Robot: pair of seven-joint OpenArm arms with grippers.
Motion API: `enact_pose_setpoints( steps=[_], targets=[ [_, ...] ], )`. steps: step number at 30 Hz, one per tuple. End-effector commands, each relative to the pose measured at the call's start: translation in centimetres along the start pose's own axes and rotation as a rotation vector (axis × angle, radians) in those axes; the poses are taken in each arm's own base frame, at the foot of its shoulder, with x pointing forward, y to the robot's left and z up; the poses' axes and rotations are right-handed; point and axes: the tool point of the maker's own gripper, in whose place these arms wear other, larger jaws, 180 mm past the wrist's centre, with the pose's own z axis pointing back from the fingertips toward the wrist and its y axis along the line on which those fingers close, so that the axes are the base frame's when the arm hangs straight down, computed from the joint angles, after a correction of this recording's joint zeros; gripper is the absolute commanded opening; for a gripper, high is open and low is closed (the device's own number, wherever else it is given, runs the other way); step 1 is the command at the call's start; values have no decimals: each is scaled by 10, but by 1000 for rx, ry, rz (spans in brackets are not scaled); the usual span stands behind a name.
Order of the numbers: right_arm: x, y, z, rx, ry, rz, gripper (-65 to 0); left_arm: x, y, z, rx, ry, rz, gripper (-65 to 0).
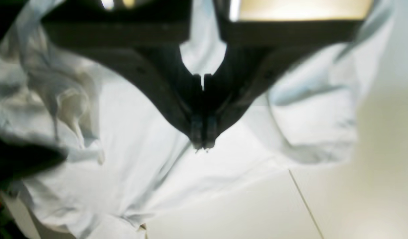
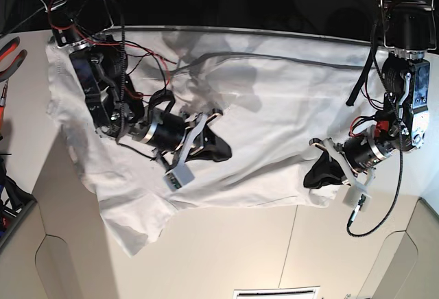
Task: Layout the t-shirt on the table in an organized manner, then fold the t-shirt properly
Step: 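Reach the left gripper along the shirt's side to its hem corner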
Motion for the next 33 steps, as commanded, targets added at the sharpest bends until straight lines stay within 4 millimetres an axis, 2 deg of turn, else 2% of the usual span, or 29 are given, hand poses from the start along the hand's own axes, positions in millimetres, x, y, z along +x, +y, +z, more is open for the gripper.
enact_pose_setpoints(
  steps=[1,5,8,15,19,22,25,29,33],
  targets=[
    [9,10,-3,27,-28,21,-650,19,7,0,3,-53,4,-650],
    [-22,24,-10,29,44,36,-650,13,23,-11,15,-38,87,-650],
    [-45,23,-9,10,94,40,-650,8,34,-19,28,-24,132,-650],
    [-108,1,-9,-47,200,-54,-650,-2,68,-30,113,5,155,-650],
    [-136,-7,-6,-68,258,-96,-650,-17,99,-33,230,31,186,-650],
    [-143,-7,-4,-71,272,-106,-650,-26,121,-30,335,51,154,-650],
    [-143,-7,-5,-71,270,-106,-650,-25,144,-22,462,53,100,-650],
    [-144,-8,-4,-73,276,-100,-650,-10,170,-9,621,0,27,-650],
    [-144,-8,-4,-73,276,-100,-650,15,177,-5,667,-90,-21,-650]
  ],
)
